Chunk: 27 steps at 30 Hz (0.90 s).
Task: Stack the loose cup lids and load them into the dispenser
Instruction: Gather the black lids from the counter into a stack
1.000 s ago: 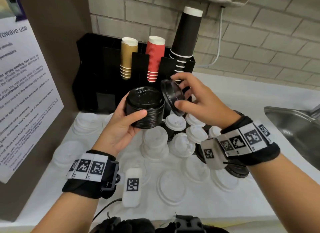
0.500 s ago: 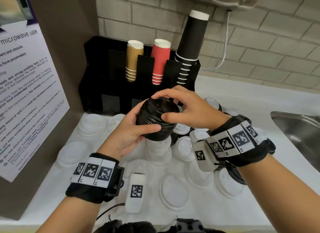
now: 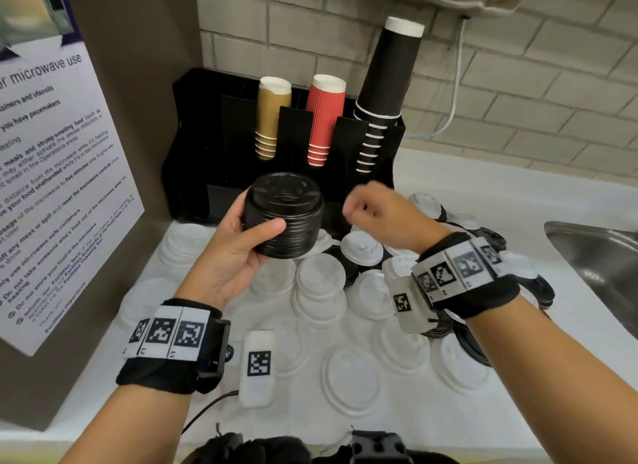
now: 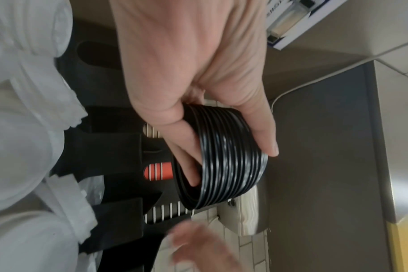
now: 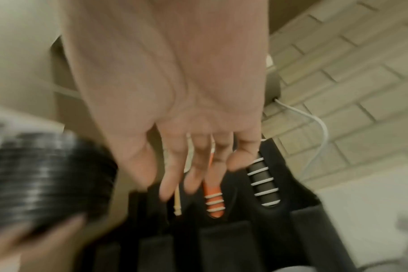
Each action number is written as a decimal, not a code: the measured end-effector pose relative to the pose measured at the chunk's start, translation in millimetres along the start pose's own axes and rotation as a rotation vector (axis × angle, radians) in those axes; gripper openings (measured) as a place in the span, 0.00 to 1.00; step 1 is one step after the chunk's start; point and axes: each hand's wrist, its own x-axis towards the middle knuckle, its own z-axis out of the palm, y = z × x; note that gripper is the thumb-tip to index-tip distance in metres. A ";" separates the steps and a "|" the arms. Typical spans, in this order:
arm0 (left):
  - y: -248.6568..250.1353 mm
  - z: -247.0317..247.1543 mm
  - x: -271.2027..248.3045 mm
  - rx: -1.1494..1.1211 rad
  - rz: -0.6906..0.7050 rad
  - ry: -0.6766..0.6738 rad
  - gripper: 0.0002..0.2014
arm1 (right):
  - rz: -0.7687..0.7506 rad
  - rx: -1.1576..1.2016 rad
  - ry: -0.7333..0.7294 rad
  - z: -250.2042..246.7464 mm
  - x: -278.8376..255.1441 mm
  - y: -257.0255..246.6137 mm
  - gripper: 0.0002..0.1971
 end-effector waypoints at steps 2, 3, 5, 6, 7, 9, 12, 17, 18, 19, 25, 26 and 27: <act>3.5 -2.9 -0.2 -0.001 0.011 0.018 0.47 | 0.025 -0.352 -0.289 15.0 2.6 12.4 0.15; 4.4 -3.1 -0.2 0.004 0.015 0.025 0.47 | 0.026 -0.436 -0.378 22.7 3.8 16.4 0.21; 5.0 -3.3 -0.7 0.017 0.021 0.035 0.48 | 0.025 -0.479 -0.449 38.0 7.4 21.3 0.29; 5.1 -3.5 -1.1 0.022 0.024 0.038 0.48 | 0.022 -0.478 -0.460 44.9 9.9 22.8 0.31; 5.2 -3.7 -1.5 0.025 0.025 0.039 0.48 | 0.022 -0.472 -0.462 51.0 12.5 24.2 0.32; 5.3 -4.0 -2.4 0.024 0.022 0.039 0.49 | 0.014 -0.467 -0.452 59.7 17.8 25.6 0.30; 5.8 -5.0 -3.1 0.027 0.015 0.042 0.48 | 0.004 -0.492 -0.448 66.8 24.9 22.9 0.29; 6.5 -7.9 -4.1 0.036 0.010 0.062 0.46 | 0.022 -0.482 -0.458 64.1 29.5 20.0 0.31; 6.6 -9.6 -4.3 0.034 0.012 0.069 0.43 | 0.029 -0.470 -0.457 59.6 30.3 19.9 0.31; 6.7 -11.3 -4.3 0.034 0.017 0.080 0.41 | 0.032 -0.454 -0.454 54.4 31.8 20.1 0.31; 2.4 -8.7 -0.8 0.042 0.012 0.081 0.36 | 0.099 -0.267 -0.341 18.5 31.6 25.9 0.23; 1.8 -7.1 0.2 0.042 0.005 0.071 0.41 | 0.116 -0.204 -0.301 13.6 29.5 26.8 0.22; 1.5 -5.4 0.9 0.038 -0.002 0.062 0.46 | 0.127 -0.146 -0.251 9.2 27.4 27.6 0.21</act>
